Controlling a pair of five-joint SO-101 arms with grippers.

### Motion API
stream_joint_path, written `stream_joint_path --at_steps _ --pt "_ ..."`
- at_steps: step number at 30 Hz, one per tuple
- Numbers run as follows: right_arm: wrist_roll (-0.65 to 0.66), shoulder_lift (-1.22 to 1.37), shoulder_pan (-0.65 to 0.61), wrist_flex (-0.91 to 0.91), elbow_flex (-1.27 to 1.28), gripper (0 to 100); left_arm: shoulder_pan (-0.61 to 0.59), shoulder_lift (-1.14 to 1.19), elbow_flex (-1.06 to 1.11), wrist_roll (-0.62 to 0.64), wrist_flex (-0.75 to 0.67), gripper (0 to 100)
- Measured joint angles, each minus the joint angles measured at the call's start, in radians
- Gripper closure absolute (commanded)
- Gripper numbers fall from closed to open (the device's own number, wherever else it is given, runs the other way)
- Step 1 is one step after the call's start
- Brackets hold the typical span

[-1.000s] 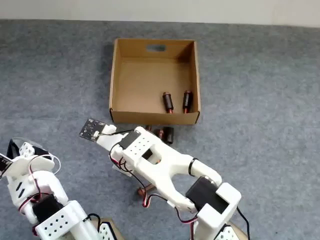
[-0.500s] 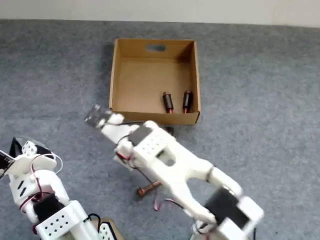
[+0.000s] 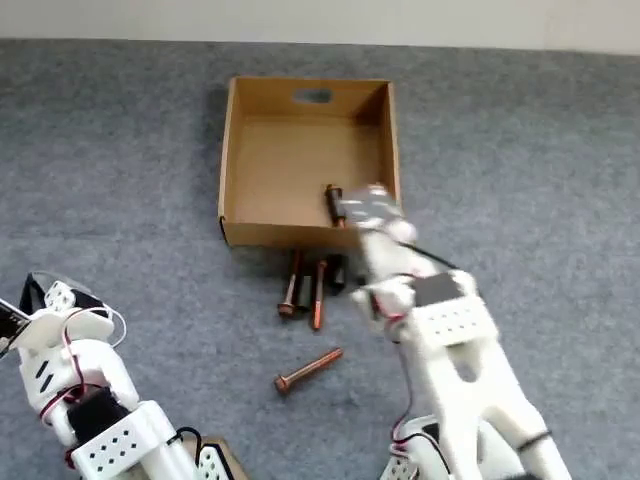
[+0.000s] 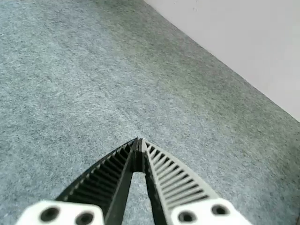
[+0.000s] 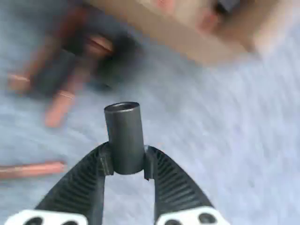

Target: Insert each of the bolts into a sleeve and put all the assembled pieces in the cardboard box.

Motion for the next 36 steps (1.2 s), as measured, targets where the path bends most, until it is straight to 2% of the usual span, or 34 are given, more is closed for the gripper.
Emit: stream_joint_path --at_steps 5,7,10,12,22,27,32,34,36 --pt "0.026 -0.011 0.203 0.002 0.104 99.0 0.0 0.0 0.0 0.0 0.0 99" --pt "0.077 -0.012 0.218 0.023 0.117 94.9 0.0 0.0 0.0 0.0 0.0 99" --pt "0.115 -0.012 0.224 0.106 0.117 82.2 0.0 0.0 0.0 0.0 0.0 99" --pt "0.123 -0.014 0.227 0.152 0.117 79.8 0.0 0.0 0.0 0.0 0.0 99" --pt "0.132 0.012 0.226 0.155 0.058 84.7 0.0 0.0 0.0 0.0 0.0 99" --pt "0.235 0.23 0.226 0.155 -0.014 84.8 0.0 0.0 0.0 0.0 0.0 99" --pt "0.259 0.456 0.221 0.155 -0.133 85.1 0.0 0.0 0.0 0.0 0.0 99" --pt "0.259 0.499 0.222 0.157 -0.163 89.7 0.0 0.0 0.0 0.0 0.0 99" --pt "0.259 0.517 0.222 0.157 -0.176 99.8 0.0 0.0 0.0 0.0 0.0 99"
